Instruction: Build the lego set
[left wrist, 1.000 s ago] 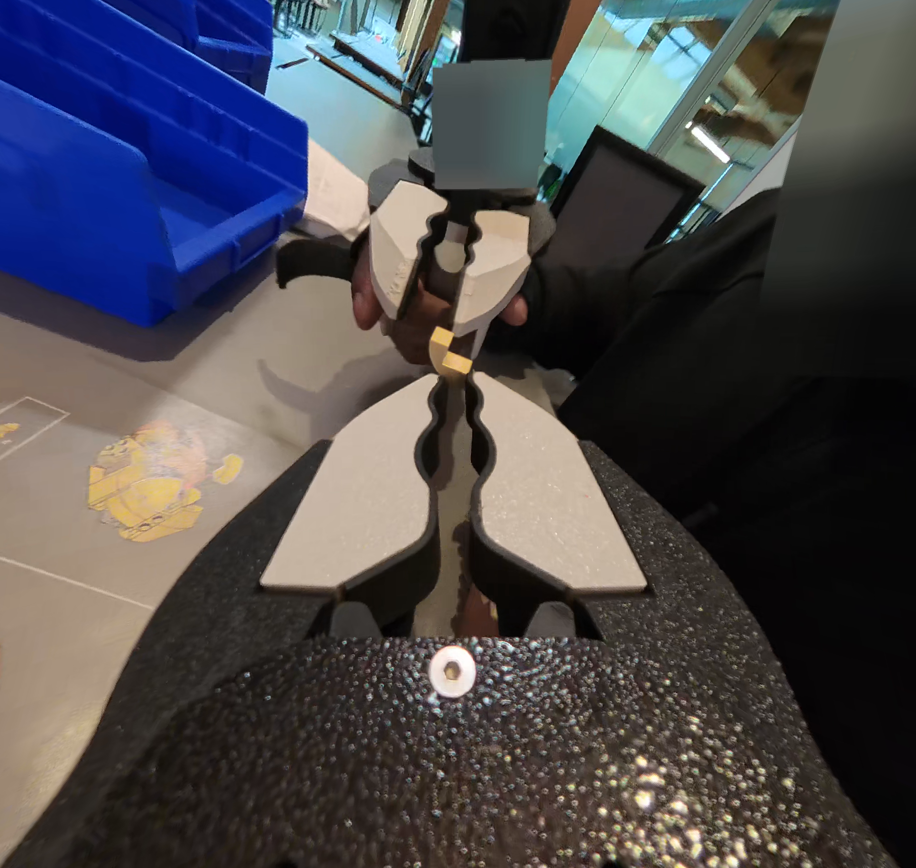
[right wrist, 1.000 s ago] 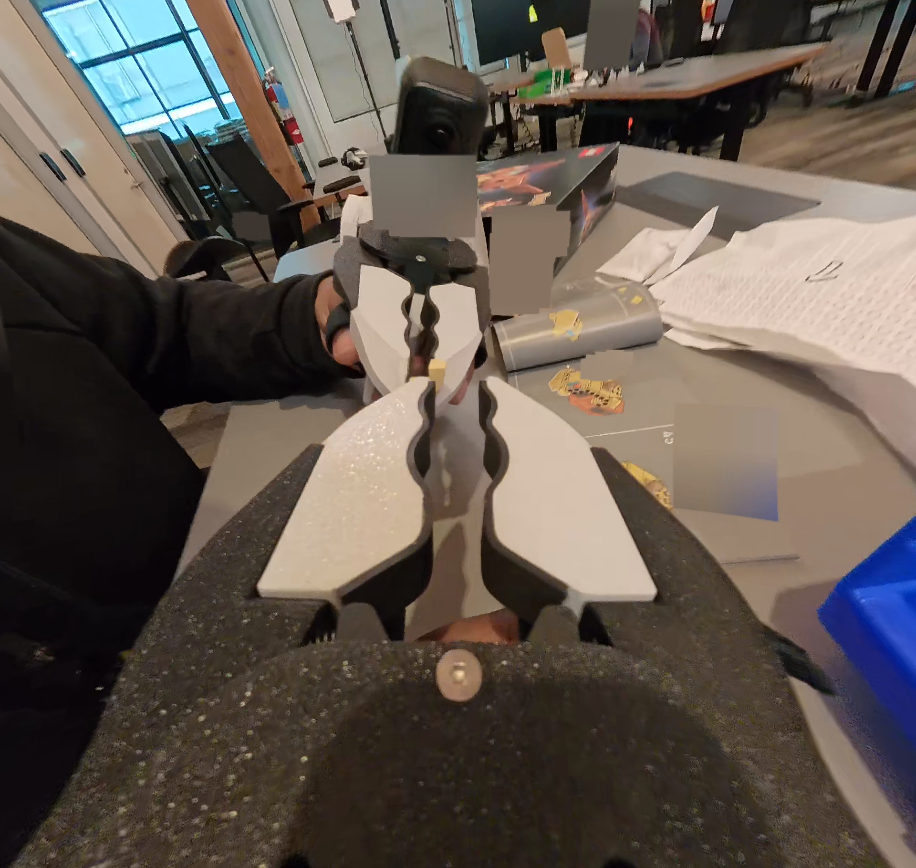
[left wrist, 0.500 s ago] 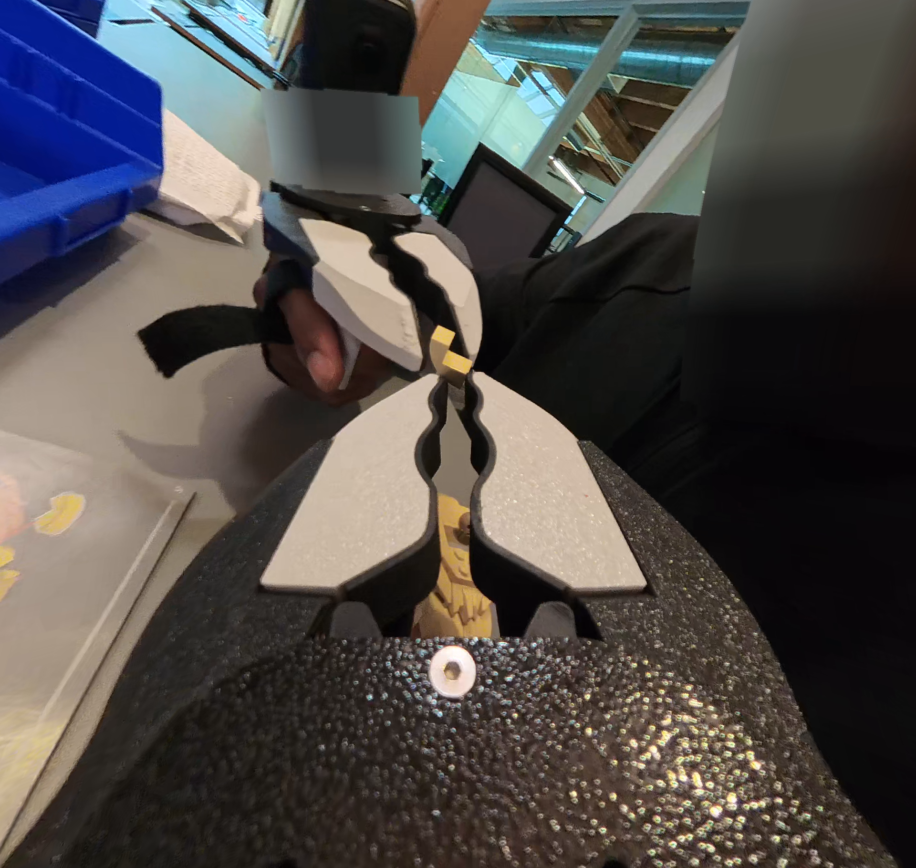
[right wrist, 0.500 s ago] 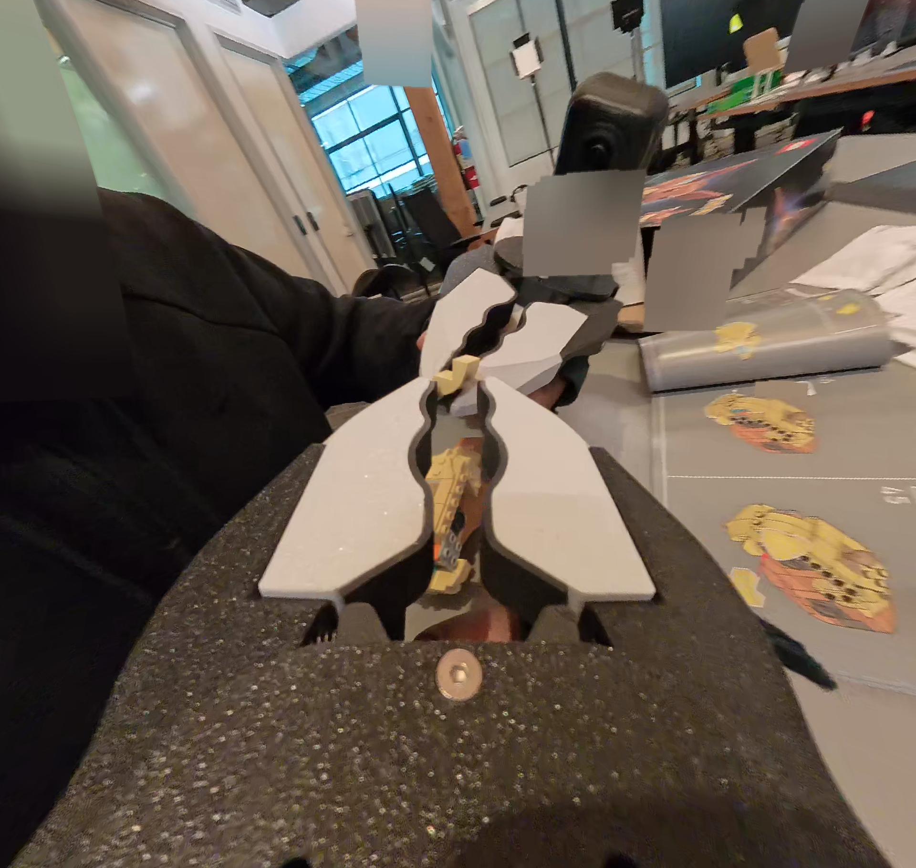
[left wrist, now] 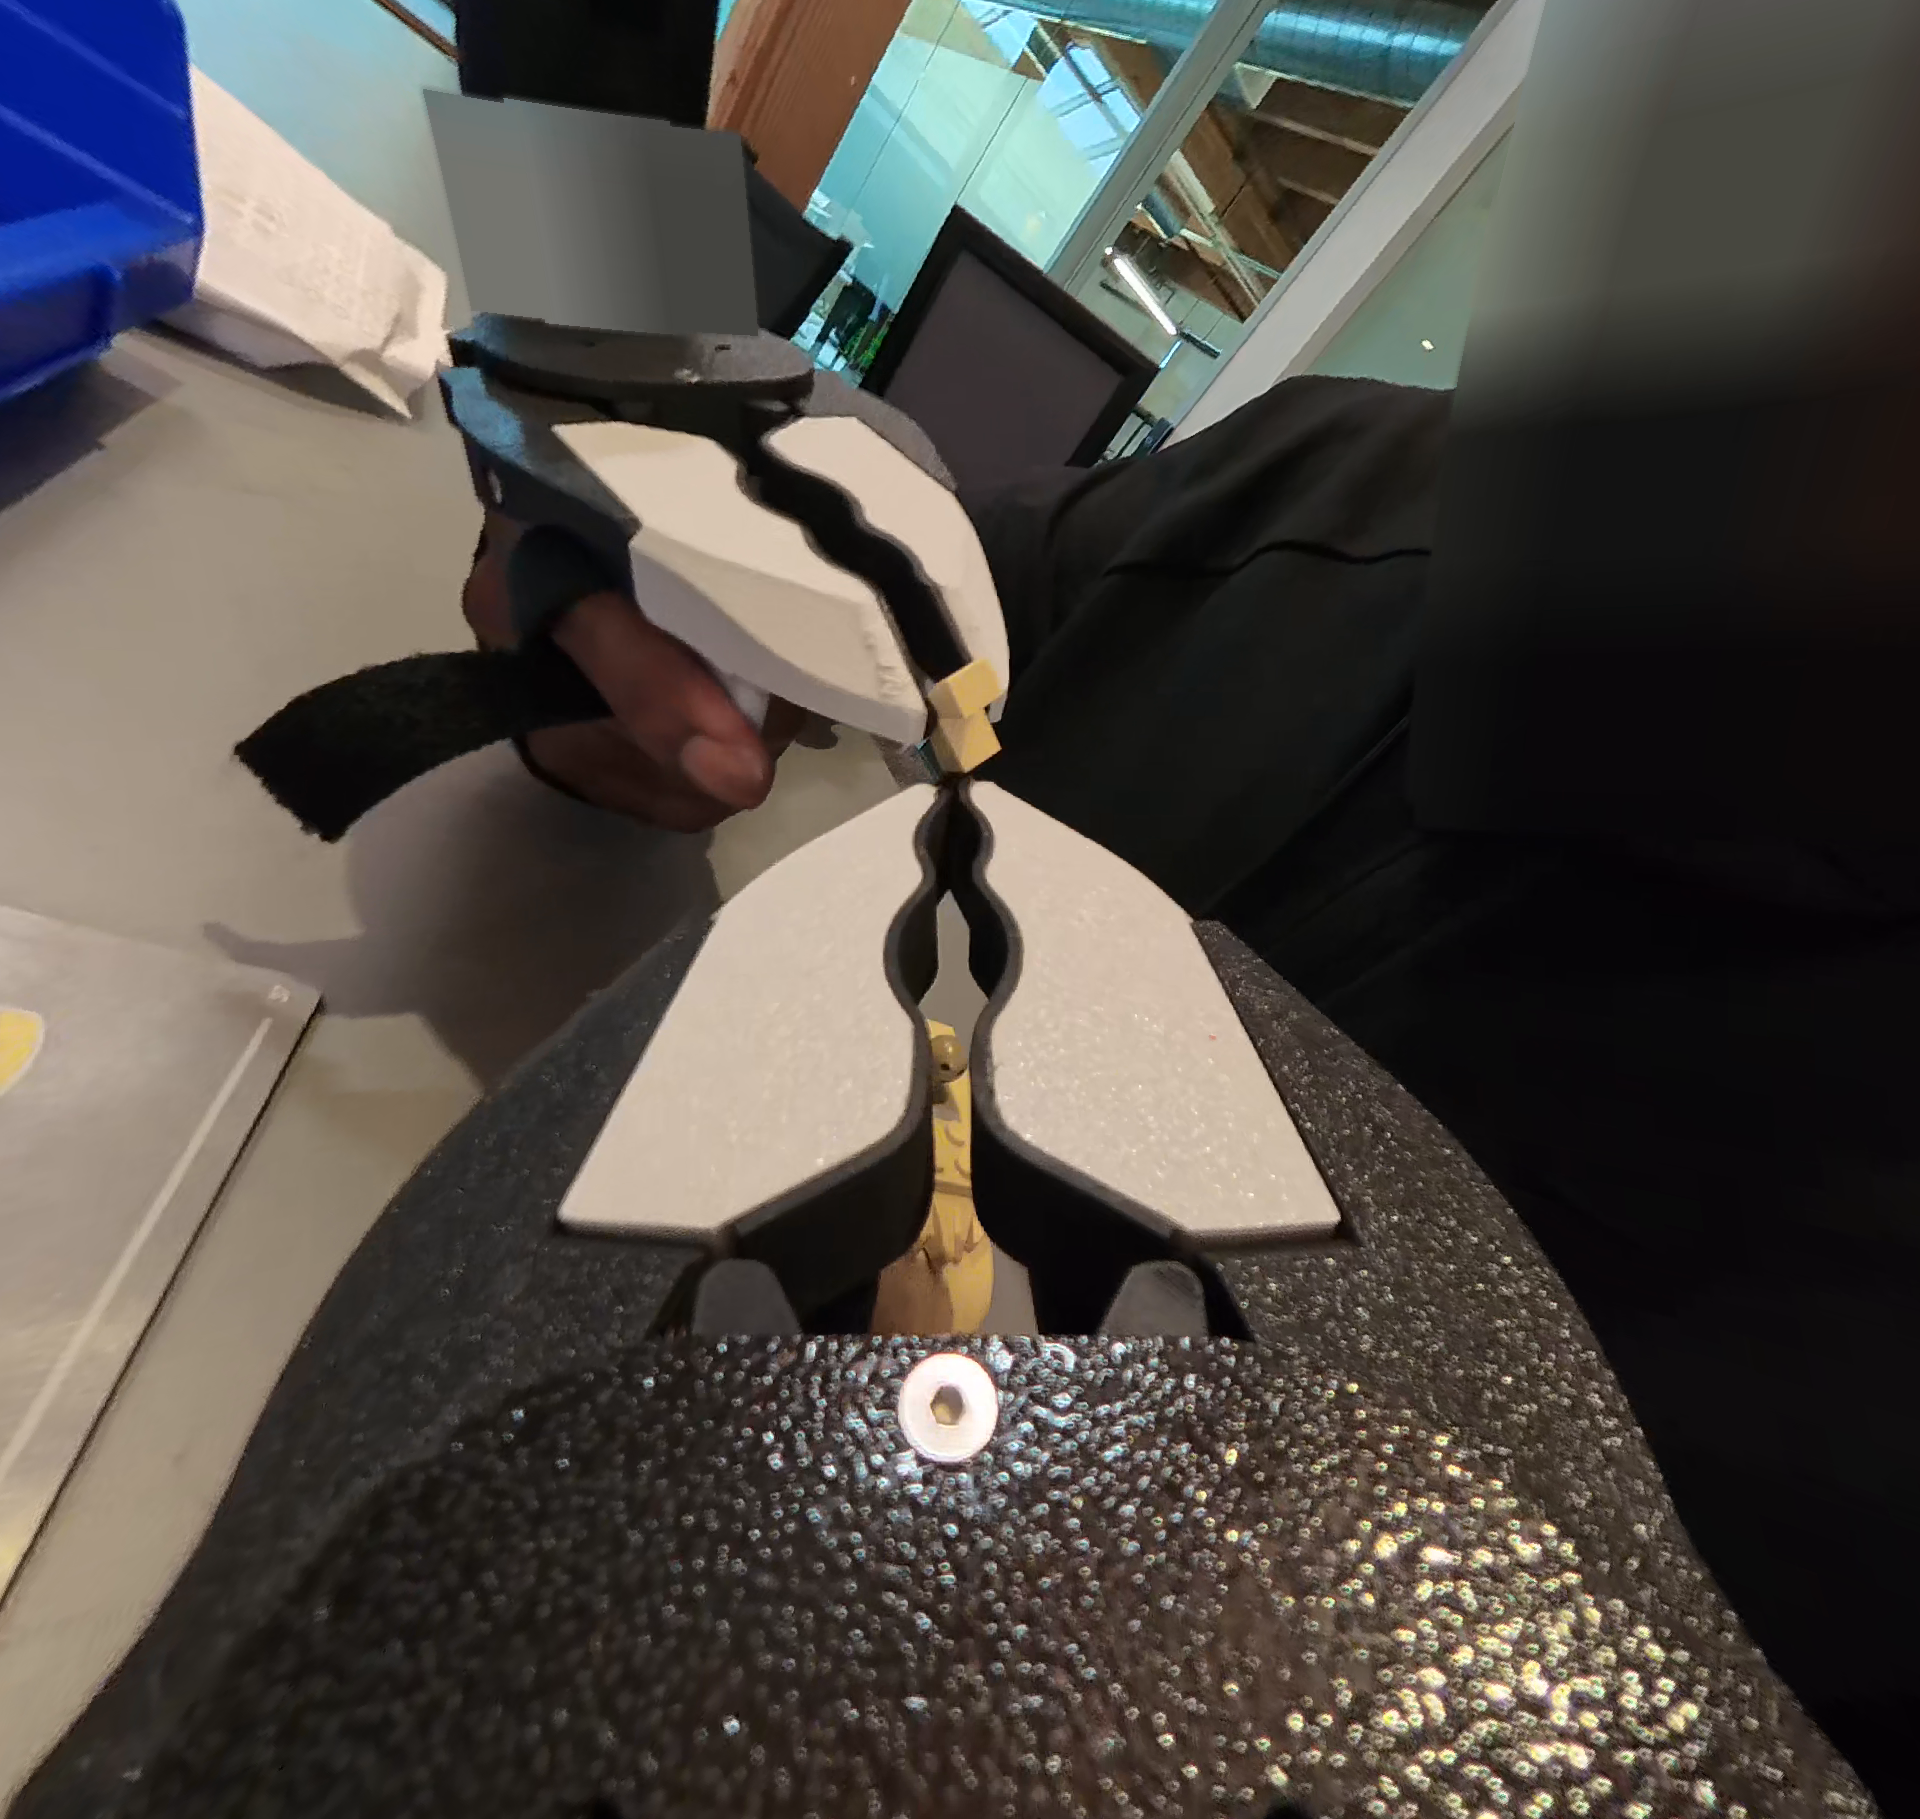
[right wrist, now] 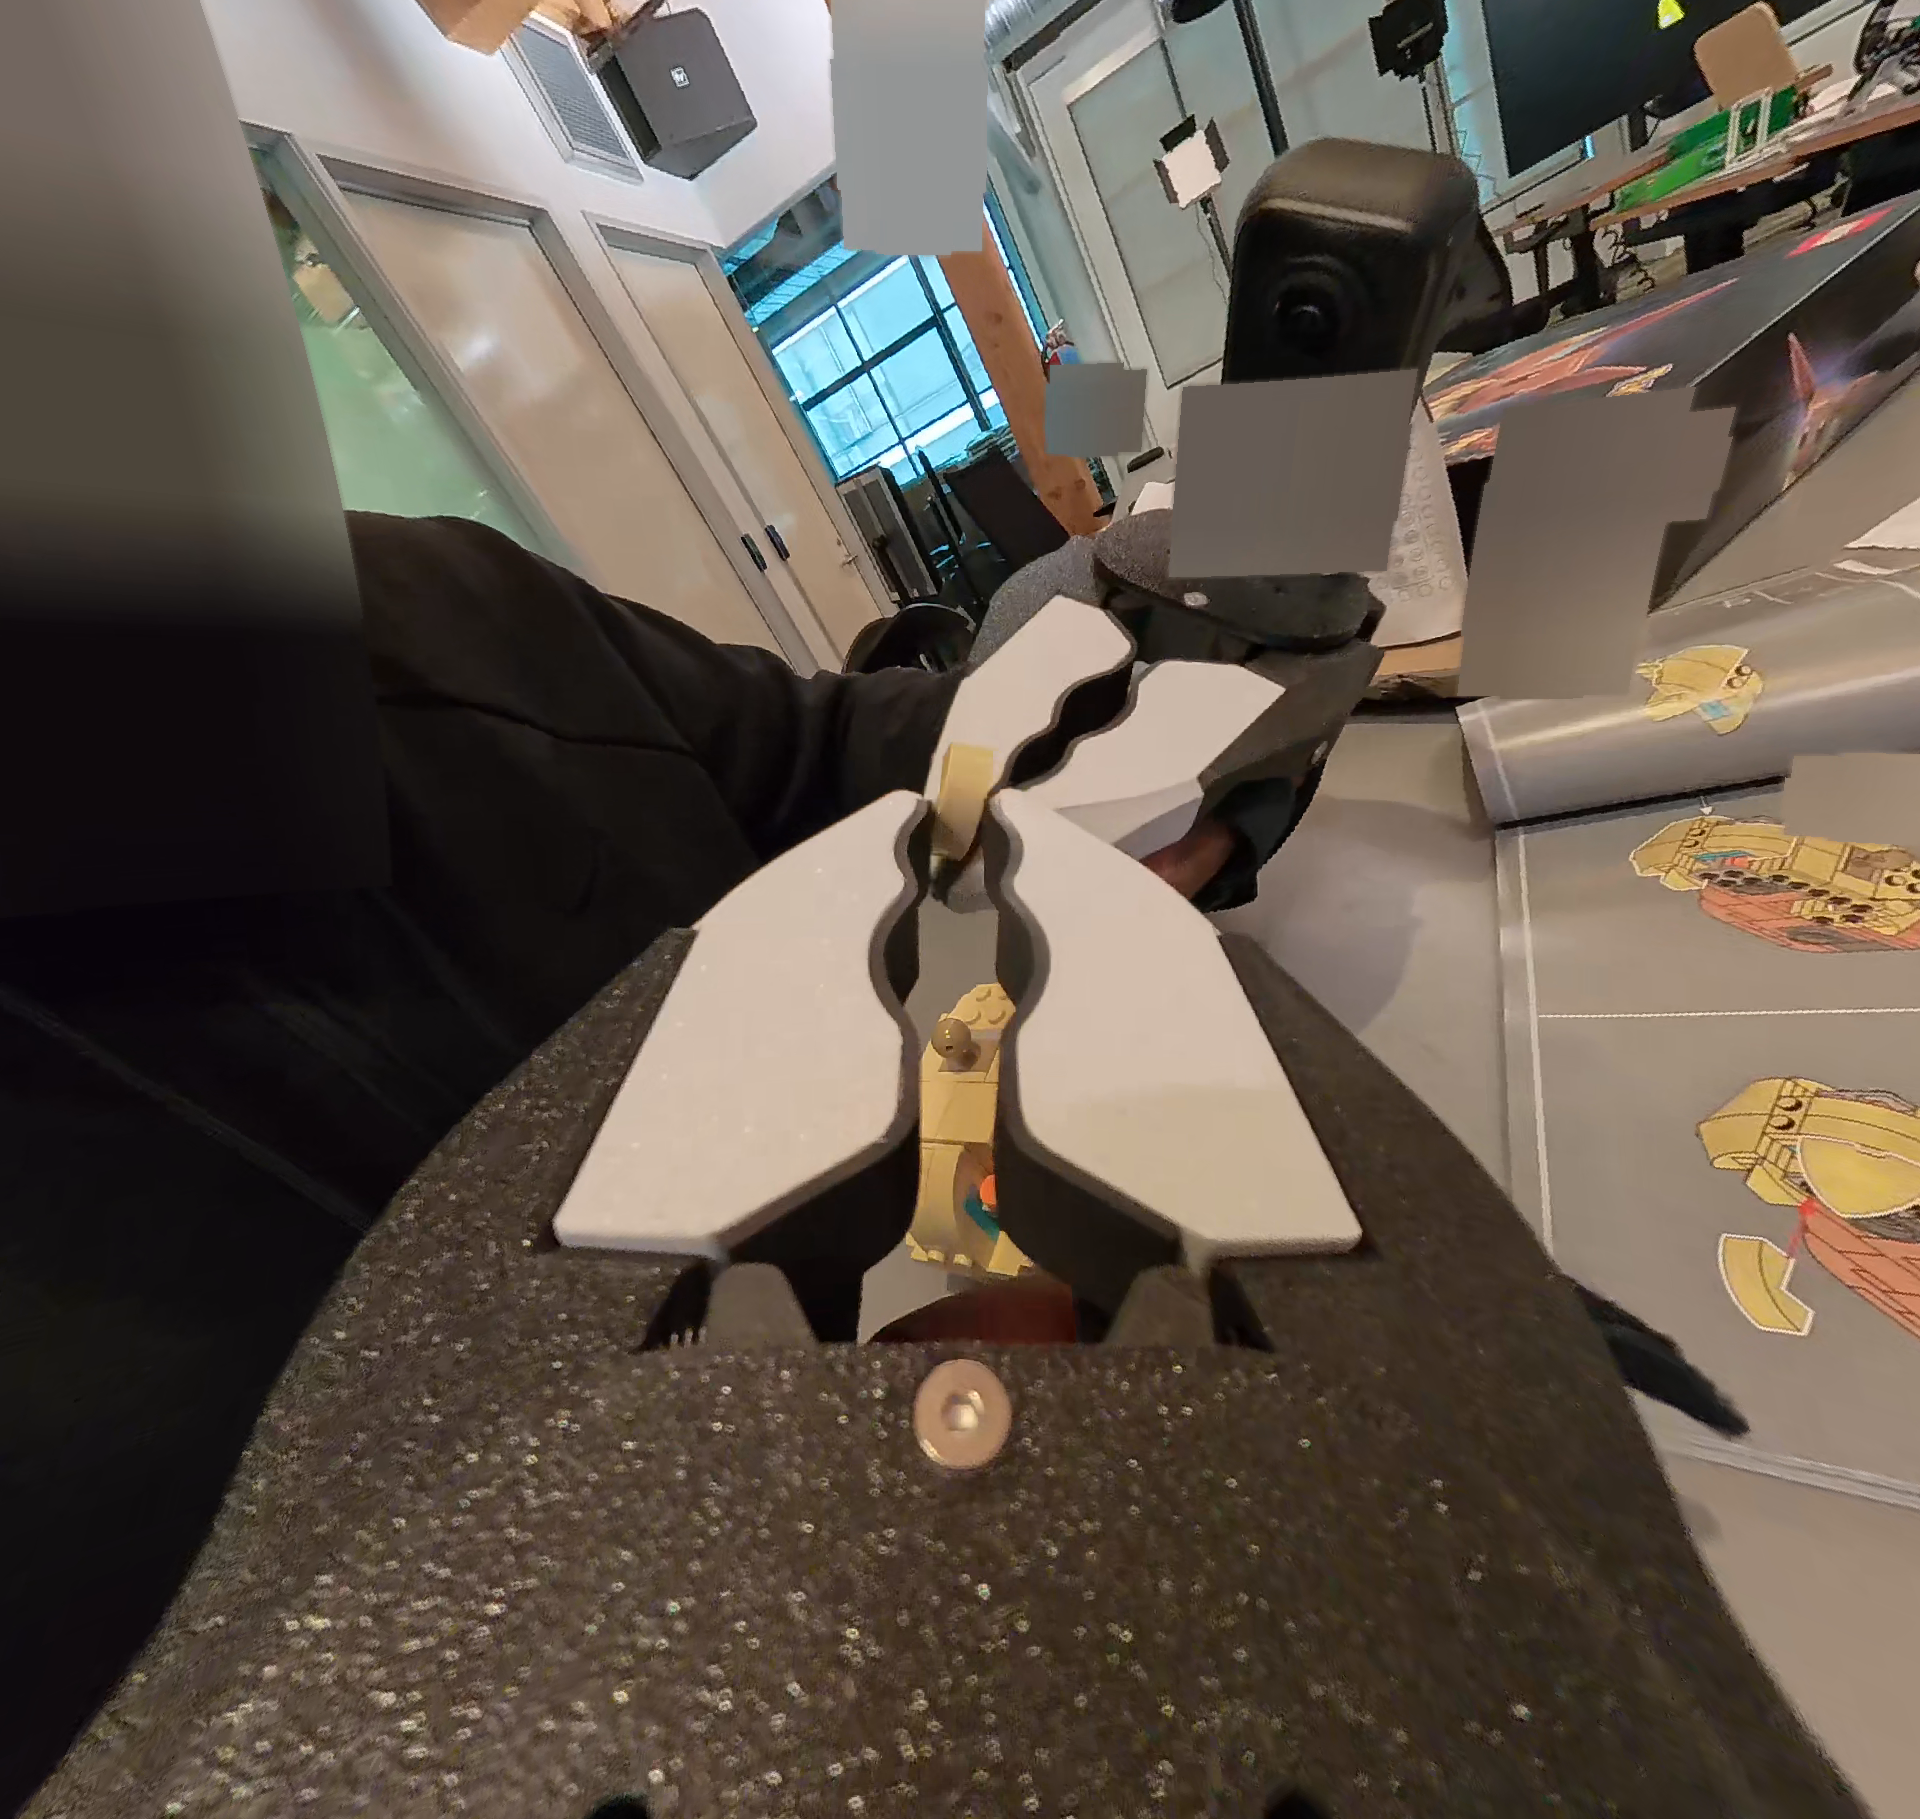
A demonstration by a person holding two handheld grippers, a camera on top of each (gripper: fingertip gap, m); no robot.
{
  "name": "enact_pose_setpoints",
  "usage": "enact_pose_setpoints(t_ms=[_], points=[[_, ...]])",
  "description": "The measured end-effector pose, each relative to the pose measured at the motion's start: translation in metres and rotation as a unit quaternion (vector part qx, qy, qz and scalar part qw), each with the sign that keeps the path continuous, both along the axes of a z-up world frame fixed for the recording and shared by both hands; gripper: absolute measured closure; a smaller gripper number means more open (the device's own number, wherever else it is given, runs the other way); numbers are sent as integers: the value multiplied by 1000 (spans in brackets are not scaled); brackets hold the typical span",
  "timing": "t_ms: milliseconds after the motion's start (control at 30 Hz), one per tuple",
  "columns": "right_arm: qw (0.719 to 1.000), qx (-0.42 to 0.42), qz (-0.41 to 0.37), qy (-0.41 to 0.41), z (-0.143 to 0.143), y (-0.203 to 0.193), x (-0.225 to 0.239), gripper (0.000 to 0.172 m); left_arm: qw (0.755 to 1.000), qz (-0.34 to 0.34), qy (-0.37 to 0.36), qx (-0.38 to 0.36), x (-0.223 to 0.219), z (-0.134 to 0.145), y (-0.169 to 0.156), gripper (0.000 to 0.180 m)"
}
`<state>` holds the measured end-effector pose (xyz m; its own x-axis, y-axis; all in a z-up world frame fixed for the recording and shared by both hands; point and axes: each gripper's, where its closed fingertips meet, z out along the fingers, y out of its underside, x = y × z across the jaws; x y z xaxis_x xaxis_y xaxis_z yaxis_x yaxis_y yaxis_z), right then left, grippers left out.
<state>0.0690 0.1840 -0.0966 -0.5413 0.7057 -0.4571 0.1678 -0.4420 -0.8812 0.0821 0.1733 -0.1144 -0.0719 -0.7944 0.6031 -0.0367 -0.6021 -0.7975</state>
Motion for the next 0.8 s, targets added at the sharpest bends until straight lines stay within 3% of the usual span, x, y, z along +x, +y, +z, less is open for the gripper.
enact_pose_setpoints(t_ms=[267, 567, 800], points=[[998, 9, -34, -60, -13, 9, -3, 163, 998, 11, 52, 15, -5, -13, 3, 180], [972, 16, -37, -230, -63, 6, 3, 163, 976, -2, 158, 147, -26, -29, -11, 158], [959, -5, -13, -282, -83, 1, 13, 163, 954, -38, 193, 224, -42, -44, -30, 147]])
